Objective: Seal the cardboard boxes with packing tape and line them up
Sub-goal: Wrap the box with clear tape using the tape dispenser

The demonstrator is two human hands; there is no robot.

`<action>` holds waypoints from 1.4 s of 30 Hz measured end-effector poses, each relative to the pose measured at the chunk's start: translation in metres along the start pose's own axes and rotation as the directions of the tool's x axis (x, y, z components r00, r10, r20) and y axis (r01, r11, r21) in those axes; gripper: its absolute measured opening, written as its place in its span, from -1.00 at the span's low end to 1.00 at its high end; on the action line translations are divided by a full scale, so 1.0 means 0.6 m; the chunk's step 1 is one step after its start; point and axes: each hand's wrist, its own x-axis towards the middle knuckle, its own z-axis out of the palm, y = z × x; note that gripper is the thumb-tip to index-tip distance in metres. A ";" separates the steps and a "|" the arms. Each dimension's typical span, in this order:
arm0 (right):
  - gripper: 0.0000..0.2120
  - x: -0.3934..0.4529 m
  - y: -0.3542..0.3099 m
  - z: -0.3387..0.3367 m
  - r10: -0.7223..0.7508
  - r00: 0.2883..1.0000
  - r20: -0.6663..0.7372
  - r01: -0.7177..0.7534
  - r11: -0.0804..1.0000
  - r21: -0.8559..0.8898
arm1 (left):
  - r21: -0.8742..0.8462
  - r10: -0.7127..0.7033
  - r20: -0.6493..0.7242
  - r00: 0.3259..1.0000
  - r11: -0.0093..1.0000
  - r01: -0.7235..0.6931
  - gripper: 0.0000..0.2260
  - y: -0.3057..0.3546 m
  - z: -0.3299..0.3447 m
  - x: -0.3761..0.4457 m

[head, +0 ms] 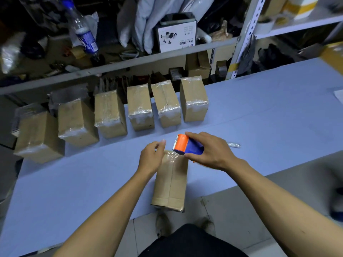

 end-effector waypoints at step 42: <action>-0.29 -0.027 0.046 0.000 0.009 0.995 0.097 0.010 0.981 -0.193 | -0.293 -0.245 0.032 0.969 0.925 0.243 -0.85 -0.075 -0.029 0.050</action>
